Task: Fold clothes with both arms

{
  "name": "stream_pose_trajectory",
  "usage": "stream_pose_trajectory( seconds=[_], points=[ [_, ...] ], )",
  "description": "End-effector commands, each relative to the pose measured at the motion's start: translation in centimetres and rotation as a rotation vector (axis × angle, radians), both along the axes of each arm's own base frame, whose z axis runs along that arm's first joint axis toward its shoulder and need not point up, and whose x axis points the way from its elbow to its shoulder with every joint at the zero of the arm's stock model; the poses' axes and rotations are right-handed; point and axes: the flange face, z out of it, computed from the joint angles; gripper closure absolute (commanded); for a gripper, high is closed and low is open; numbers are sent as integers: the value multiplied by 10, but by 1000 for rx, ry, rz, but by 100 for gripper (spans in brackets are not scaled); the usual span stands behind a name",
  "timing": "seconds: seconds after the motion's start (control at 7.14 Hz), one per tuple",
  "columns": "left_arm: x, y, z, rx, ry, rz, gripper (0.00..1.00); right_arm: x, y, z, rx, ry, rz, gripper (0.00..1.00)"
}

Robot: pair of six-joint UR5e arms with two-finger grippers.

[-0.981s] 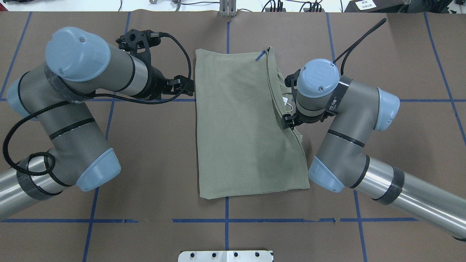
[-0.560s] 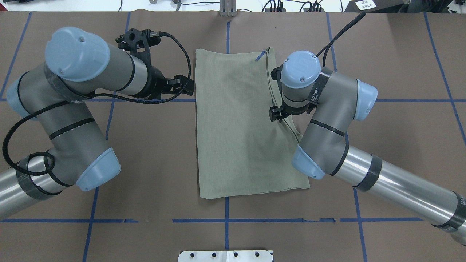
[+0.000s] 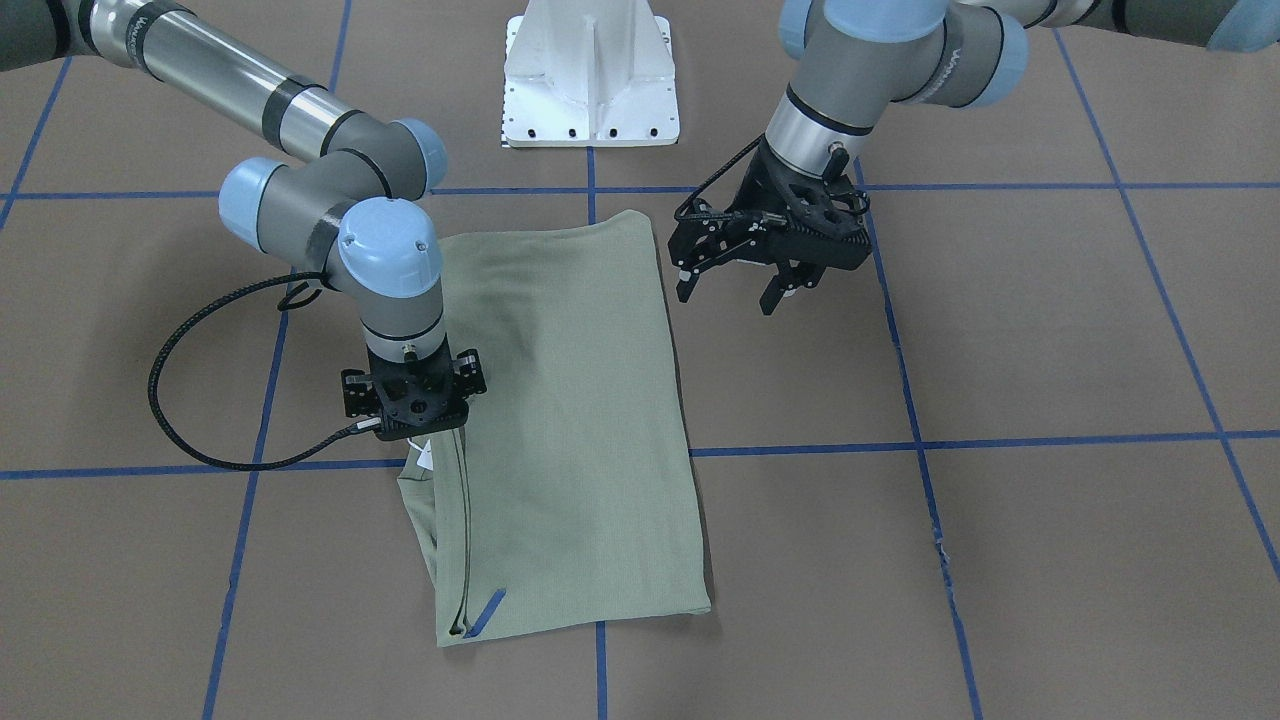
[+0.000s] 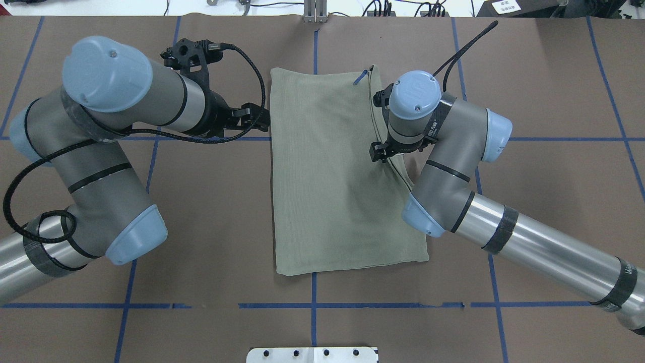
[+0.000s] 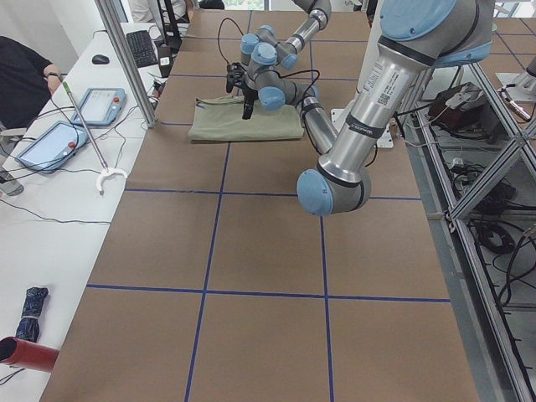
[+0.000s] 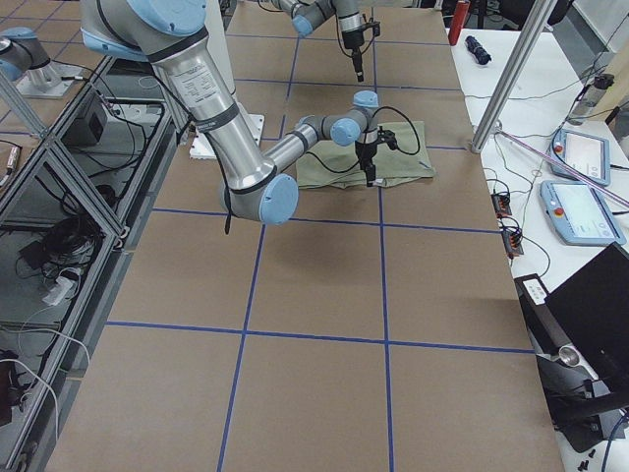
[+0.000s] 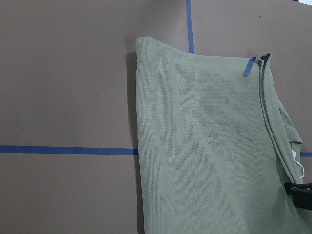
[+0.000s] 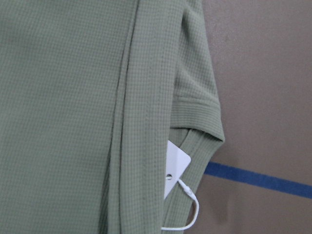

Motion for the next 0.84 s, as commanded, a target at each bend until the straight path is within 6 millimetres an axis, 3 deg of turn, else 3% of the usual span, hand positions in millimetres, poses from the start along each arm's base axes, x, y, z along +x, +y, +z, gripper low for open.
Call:
stream_pose_trajectory(
  seconds=[0.0, 0.42, 0.56, 0.7],
  points=[
    [0, 0, -1, 1, 1, 0, 0, 19, -14, 8, -10, -3, -12, 0],
    [0, 0, -6, 6, 8, 0, 0, 63, -30, 63, -20, 52, -39, 0],
    [1, 0, -8, 8, 10, 0, 0, 84, -41, 69, -27, 52, -36, 0],
    [1, 0, -9, 8, 12, 0, 0, 98, -51, 58, -50, 3, -36, 0]
  ],
)
